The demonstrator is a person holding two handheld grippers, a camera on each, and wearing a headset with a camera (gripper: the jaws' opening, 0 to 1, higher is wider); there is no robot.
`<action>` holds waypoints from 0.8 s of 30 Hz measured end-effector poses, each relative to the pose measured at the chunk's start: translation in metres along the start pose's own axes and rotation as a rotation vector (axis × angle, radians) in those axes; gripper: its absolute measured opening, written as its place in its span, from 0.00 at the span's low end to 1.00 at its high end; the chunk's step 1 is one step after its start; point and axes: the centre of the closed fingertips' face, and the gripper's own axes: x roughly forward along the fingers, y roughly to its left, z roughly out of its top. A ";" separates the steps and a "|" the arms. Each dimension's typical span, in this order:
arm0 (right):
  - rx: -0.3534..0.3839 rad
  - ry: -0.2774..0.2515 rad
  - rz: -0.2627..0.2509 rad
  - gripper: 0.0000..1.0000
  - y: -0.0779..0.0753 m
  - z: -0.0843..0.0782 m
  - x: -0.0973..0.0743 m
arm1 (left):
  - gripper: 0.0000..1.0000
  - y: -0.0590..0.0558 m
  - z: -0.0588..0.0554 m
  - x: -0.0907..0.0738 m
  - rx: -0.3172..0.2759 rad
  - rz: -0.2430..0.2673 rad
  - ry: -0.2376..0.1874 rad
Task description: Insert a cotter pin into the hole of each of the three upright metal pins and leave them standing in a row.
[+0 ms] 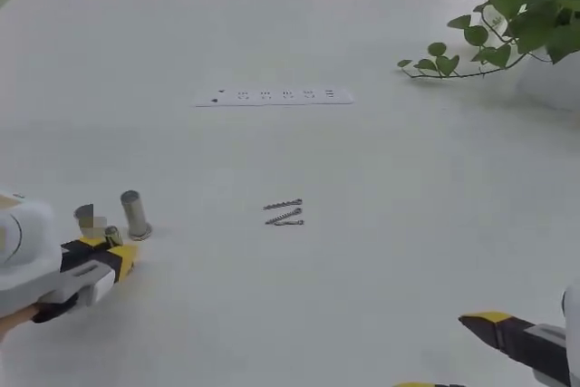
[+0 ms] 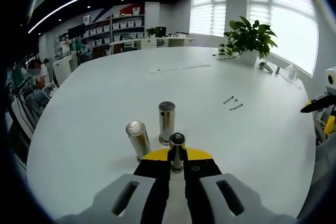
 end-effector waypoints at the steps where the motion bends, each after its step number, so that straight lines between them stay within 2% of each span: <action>1: 0.000 0.000 0.001 0.88 0.000 0.000 0.000 | 0.07 -0.001 0.001 -0.002 -0.003 0.000 -0.003; 4: -0.005 -0.004 0.008 0.88 0.002 0.001 0.001 | 0.07 -0.003 0.005 -0.007 0.003 0.002 -0.010; 10: -0.015 -0.016 0.023 0.88 0.006 0.004 0.002 | 0.07 -0.007 0.010 -0.018 -0.021 0.009 -0.032; 14: -0.018 -0.021 0.027 0.88 0.007 0.004 0.002 | 0.07 -0.011 0.011 -0.024 -0.010 0.007 -0.036; 21: -0.017 -0.030 0.035 0.88 0.008 0.003 0.002 | 0.07 -0.024 0.007 -0.032 -0.015 0.000 -0.028; 24: -0.024 -0.038 0.036 0.88 0.008 0.005 0.001 | 0.07 -0.031 0.003 -0.034 0.015 -0.002 -0.015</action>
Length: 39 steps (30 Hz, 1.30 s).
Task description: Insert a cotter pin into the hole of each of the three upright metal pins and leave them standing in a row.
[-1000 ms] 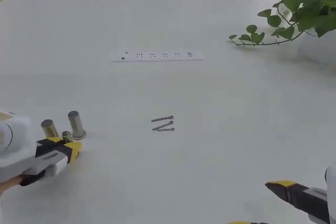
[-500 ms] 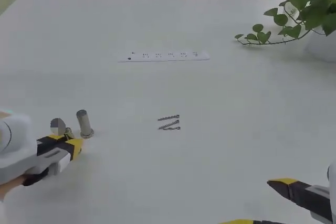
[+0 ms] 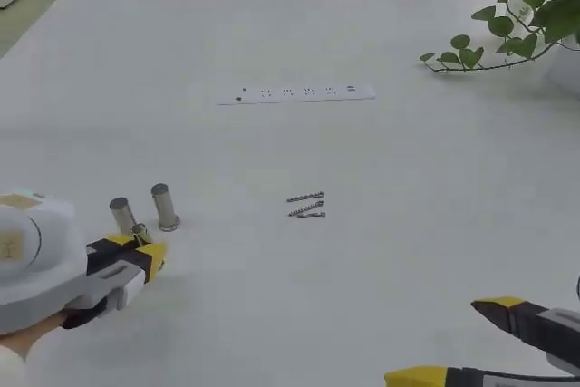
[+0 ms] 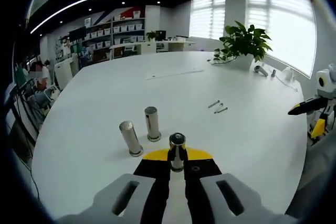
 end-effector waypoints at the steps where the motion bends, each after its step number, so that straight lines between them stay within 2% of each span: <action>1: 0.001 -0.003 0.003 0.88 0.000 0.000 0.000 | 0.07 -0.003 -0.001 -0.001 0.001 0.001 0.003; 5: -0.018 0.002 0.016 0.88 0.001 0.000 0.000 | 0.07 -0.011 -0.004 -0.005 0.002 0.027 0.009; 14: -0.055 0.004 0.036 0.88 0.002 0.005 0.000 | 0.07 -0.033 -0.016 -0.003 -0.021 0.020 0.018; 16: -0.060 0.007 0.044 0.88 0.003 0.004 0.000 | 0.07 -0.035 -0.024 0.000 0.037 0.024 0.058; 17: -0.061 0.008 0.045 0.88 0.003 0.004 0.000 | 0.07 -0.037 -0.024 0.001 0.032 0.023 0.052; 22: -0.070 0.019 0.053 0.88 0.001 -0.001 -0.003 | 0.07 -0.041 -0.025 0.003 -0.018 0.036 0.045; 27: -0.064 0.030 0.050 0.88 -0.006 -0.005 -0.004 | 0.07 -0.045 -0.029 0.008 -0.016 0.037 0.055; 39: -0.069 0.043 0.059 0.88 -0.010 -0.007 -0.009 | 0.07 -0.051 -0.032 0.014 -0.016 0.044 0.057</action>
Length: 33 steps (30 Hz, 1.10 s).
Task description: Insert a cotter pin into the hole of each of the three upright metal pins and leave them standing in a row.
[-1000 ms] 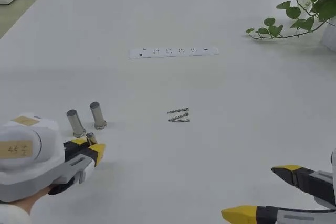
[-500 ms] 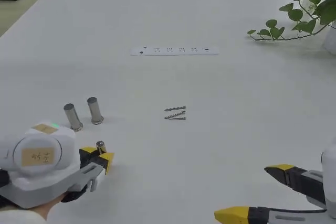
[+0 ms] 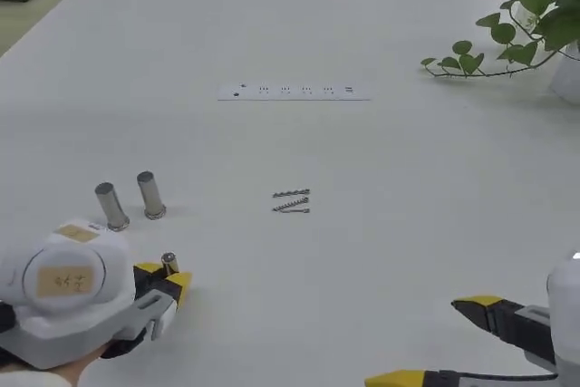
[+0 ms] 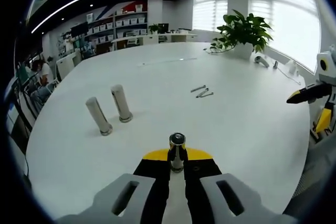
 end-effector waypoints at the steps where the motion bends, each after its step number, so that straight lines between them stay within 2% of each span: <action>1: 0.001 0.000 0.000 0.88 0.000 0.000 0.000 | 0.07 0.000 0.000 0.000 0.000 0.002 0.001; 10: -0.009 0.004 0.011 0.88 0.004 0.001 0.001 | 0.07 -0.002 -0.001 -0.001 -0.001 -0.004 -0.016; 20: -0.021 0.008 0.025 0.88 0.010 0.001 0.002 | 0.08 -0.001 -0.001 -0.002 -0.014 0.012 -0.024; 25: -0.022 0.007 0.023 0.88 0.009 0.002 0.001 | 0.08 -0.003 -0.002 -0.002 0.003 0.002 -0.023; 29: -0.022 0.006 0.021 0.88 0.008 0.001 0.001 | 0.15 -0.003 -0.001 -0.003 0.008 -0.001 -0.030; 33: -0.021 0.006 0.022 0.88 0.008 0.002 0.001 | 0.27 0.001 -0.005 -0.005 0.038 0.007 -0.004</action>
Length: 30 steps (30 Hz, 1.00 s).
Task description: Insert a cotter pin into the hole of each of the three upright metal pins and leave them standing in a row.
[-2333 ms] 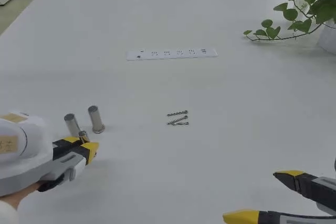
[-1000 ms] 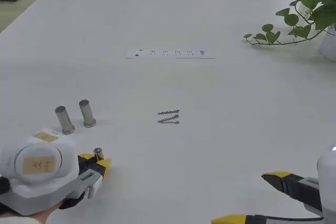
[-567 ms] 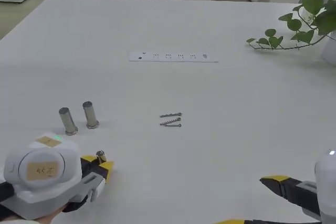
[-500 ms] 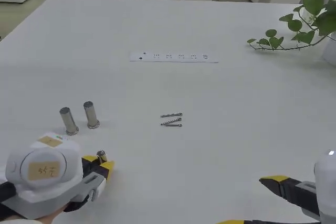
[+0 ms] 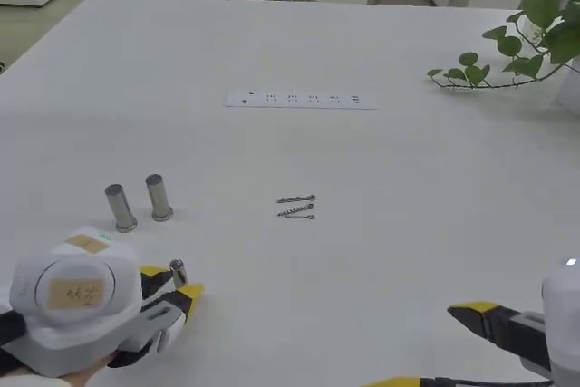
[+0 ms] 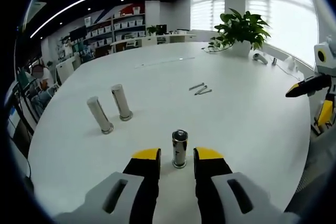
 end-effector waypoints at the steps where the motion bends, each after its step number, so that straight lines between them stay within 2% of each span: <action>1: 0.000 0.000 0.000 0.88 0.000 0.000 0.000 | 0.31 0.001 -0.001 -0.001 0.003 0.000 0.003; 4: 0.000 0.002 -0.001 0.88 -0.001 0.000 -0.001 | 0.41 0.005 -0.005 -0.004 -0.005 -0.010 0.026; 6: 0.000 0.005 -0.003 0.88 -0.003 -0.001 -0.001 | 0.41 0.007 -0.005 -0.007 -0.032 -0.012 0.025; 8: 0.000 0.008 -0.005 0.88 -0.003 -0.002 -0.001 | 0.42 0.007 -0.005 -0.010 -0.031 -0.018 0.027; 11: 0.004 0.006 -0.007 0.88 -0.003 -0.001 -0.002 | 0.51 0.007 -0.005 -0.011 -0.020 -0.036 0.029; 15: 0.003 0.009 -0.011 0.88 -0.004 -0.002 -0.002 | 0.63 0.008 -0.006 -0.016 0.019 -0.058 0.048; 18: 0.003 0.010 -0.011 0.88 -0.004 -0.002 -0.002 | 0.68 0.008 -0.007 -0.020 0.029 -0.078 0.060; 21: 0.004 0.012 -0.013 0.88 -0.004 -0.003 -0.003 | 0.73 0.010 -0.007 -0.023 0.058 -0.100 0.050; 25: 0.003 0.017 -0.012 0.88 -0.003 -0.003 -0.003 | 0.93 0.013 -0.005 -0.028 0.116 -0.103 0.039; 26: 0.002 0.019 -0.012 0.88 -0.003 -0.003 -0.003 | 0.96 0.012 -0.005 -0.030 0.137 -0.108 0.036; 28: -0.001 0.020 -0.013 0.88 -0.003 -0.002 -0.003 | 0.99 0.013 -0.006 -0.031 0.142 -0.111 0.044; 30: -0.009 0.024 -0.013 0.88 -0.004 -0.001 -0.004 | 1.00 0.008 -0.007 -0.033 0.164 -0.141 0.038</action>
